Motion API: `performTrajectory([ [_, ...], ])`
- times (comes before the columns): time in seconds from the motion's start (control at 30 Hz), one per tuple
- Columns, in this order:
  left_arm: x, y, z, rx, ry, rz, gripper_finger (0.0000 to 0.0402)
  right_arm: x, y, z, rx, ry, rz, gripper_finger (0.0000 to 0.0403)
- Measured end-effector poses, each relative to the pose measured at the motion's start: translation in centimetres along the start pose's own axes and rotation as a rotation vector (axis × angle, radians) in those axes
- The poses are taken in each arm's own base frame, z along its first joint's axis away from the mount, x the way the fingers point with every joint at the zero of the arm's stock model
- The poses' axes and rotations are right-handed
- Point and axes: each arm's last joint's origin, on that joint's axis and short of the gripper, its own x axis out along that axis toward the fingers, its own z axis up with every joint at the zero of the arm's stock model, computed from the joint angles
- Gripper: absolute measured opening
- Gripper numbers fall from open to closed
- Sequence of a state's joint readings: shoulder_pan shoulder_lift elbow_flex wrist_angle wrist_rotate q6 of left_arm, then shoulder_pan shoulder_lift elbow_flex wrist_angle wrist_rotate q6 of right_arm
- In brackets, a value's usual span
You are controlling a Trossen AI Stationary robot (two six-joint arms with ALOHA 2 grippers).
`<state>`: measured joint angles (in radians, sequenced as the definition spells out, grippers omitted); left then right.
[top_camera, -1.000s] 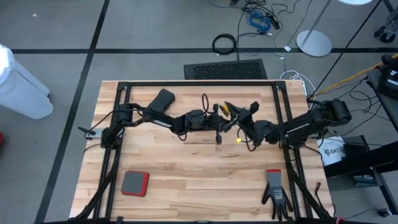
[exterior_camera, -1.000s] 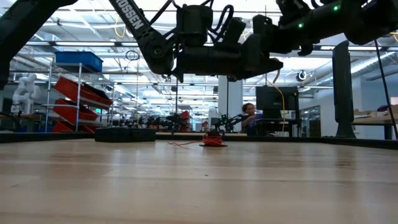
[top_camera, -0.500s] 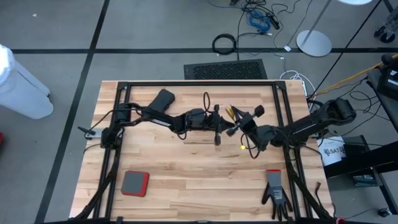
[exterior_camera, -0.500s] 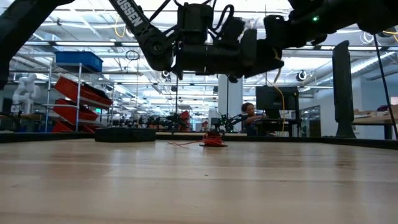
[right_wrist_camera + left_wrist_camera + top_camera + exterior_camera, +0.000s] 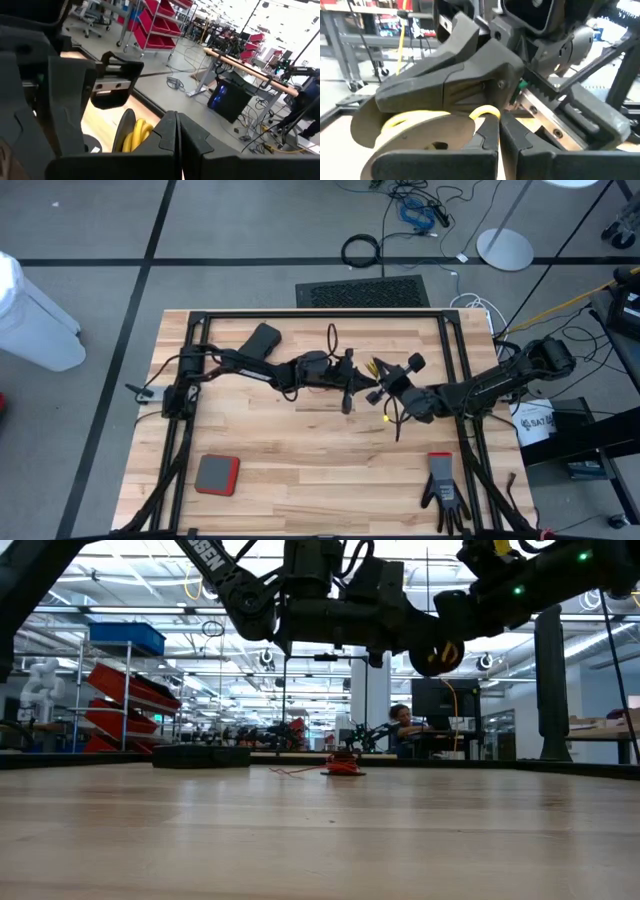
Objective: Coil cords
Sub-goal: Coil the yellow wire on the spool
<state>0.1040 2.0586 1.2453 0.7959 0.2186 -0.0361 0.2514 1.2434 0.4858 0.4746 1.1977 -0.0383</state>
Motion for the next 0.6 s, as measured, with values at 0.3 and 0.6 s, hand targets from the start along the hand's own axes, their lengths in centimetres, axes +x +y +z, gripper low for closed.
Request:
performTrajectory([
  [0.3,-0.8,0.9,0.6,-0.051,0.09,-0.05,0.0,-0.6,0.4,-1.0,-0.115,0.038,0.066,0.0],
  [0.6,-1.8,2.5,0.5,-0.163,0.199,-0.143,0.0,-1.2,0.7,-1.2,-0.223,0.046,0.22,0.0],
])
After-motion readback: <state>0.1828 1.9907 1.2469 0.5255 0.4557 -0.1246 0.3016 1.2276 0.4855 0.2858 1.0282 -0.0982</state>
